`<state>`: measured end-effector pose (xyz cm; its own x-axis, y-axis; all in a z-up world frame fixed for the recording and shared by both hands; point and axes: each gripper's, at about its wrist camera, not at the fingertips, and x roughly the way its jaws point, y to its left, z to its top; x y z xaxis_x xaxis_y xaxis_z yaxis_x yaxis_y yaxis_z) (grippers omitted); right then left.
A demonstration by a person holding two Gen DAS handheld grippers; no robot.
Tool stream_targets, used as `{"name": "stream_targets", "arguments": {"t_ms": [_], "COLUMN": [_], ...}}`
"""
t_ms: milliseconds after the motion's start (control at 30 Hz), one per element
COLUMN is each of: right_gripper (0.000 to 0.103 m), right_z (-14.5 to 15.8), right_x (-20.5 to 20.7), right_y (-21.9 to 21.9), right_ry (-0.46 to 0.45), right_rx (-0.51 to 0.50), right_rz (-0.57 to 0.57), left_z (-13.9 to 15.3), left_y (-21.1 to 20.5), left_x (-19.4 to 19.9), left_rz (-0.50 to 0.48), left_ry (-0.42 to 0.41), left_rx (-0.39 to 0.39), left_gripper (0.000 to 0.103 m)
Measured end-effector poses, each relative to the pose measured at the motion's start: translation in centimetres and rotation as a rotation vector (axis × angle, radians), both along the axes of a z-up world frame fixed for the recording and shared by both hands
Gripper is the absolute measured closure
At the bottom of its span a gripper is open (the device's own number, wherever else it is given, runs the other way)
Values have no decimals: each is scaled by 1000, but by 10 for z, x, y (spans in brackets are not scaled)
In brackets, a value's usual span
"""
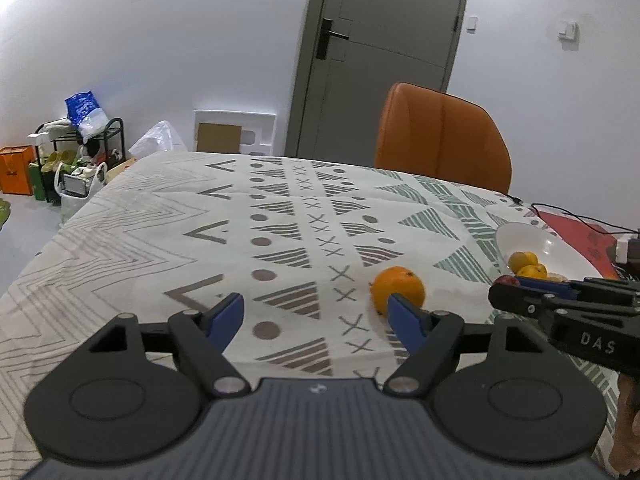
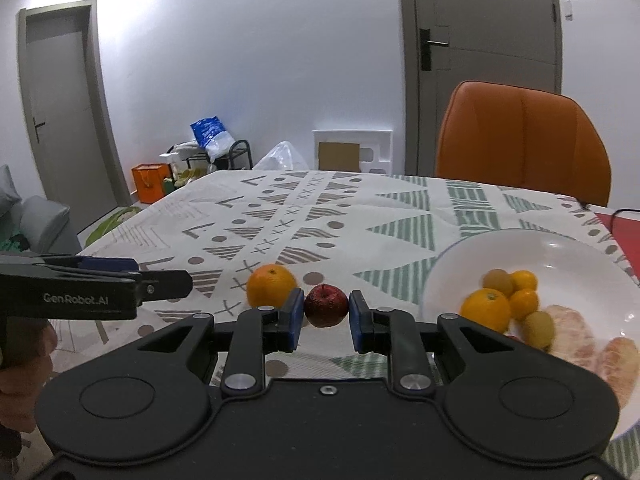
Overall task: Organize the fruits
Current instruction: 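Grasp the red apple with the right tool while the left tool grasps the last orange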
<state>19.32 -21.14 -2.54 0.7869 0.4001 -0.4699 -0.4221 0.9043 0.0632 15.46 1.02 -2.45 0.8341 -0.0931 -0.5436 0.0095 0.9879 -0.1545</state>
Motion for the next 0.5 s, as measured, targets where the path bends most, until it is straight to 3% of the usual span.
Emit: {"name": "stream_targets", "arguments": {"t_ms": [500], "right_gripper": [80], "right_z": [5], "right_x": [-12], "right_y": [-46], "right_ry": [-10], "right_rx": [54], "right_rz": [-96], "left_z": [-5], "left_y": [-40], "left_x": [26], "left_rz": [-92], "left_ry": [2], "left_rx": [25], "left_gripper": [28]}}
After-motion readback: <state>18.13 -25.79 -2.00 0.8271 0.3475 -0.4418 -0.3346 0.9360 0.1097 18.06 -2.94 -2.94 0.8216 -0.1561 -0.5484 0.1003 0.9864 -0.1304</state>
